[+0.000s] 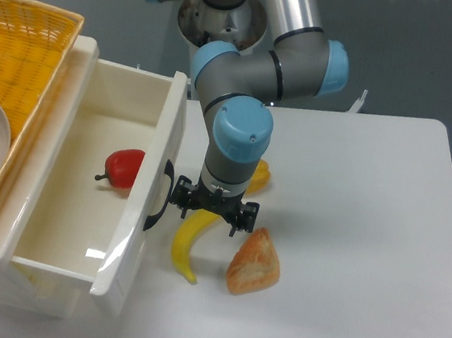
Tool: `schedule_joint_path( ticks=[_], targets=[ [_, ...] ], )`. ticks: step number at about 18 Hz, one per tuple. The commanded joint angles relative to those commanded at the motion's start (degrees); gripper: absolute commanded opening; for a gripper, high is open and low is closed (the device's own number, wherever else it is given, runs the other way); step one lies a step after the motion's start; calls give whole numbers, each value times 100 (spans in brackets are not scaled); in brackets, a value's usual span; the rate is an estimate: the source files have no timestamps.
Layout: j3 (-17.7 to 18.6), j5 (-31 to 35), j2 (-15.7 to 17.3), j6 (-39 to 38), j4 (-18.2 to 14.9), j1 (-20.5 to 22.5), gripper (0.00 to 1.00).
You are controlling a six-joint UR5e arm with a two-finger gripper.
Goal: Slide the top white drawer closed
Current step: 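Push the drawer front with the gripper, sliding the drawer into the unit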
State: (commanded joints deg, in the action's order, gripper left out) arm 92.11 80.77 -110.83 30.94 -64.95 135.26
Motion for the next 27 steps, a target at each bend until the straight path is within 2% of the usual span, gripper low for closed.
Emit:
schedule_joint_path(
  ticks=[19,27],
  targets=[
    [0,35,53,-281,-18,-668,100],
    [-53,35,53,-246,0,-765,100]
  ],
)
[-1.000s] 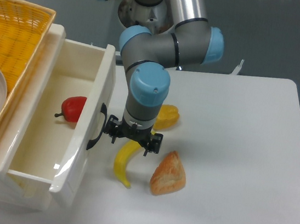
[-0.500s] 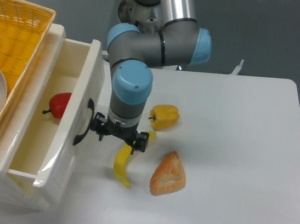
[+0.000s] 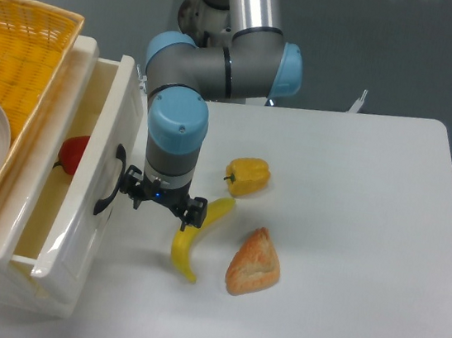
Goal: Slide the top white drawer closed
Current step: 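Push the drawer front with the gripper, sliding the drawer into the unit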
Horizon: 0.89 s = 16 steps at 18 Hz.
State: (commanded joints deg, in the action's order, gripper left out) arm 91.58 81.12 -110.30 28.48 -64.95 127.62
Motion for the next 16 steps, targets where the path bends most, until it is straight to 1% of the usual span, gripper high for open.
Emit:
schedule_joint_path(
  ticks=[6,16],
  targets=[
    [-9,17,9,9,9,-167,100],
    [-44,114,9,18,9,-246,100]
  ],
)
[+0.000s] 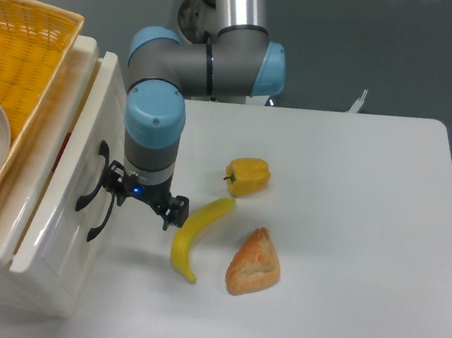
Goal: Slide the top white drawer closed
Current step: 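Push the drawer front with the gripper, sliding the drawer into the unit, then hold the gripper against the closed drawer front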
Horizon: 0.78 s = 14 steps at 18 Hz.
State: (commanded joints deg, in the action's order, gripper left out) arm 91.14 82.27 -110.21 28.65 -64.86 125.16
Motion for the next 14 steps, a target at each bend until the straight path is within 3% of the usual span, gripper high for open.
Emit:
schedule_joint_path(
  ticks=[14],
  targets=[
    [-9,0,9,0,-9,-53,100]
  ],
)
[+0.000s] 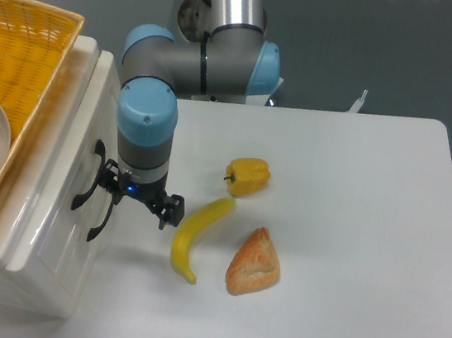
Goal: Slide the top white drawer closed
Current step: 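Hold the gripper against the closed drawer front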
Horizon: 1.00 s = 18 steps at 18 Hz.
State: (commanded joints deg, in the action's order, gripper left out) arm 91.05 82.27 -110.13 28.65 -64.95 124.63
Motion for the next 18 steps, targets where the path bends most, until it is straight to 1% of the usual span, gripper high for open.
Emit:
schedule_joint_path(
  ticks=[3,14,18],
  targets=[
    [9,0,0,0,-9,-61,100],
    [0,0,35,9,-9,-62,100],
    [-52,9,26,26,18,61,100]
  ],
)
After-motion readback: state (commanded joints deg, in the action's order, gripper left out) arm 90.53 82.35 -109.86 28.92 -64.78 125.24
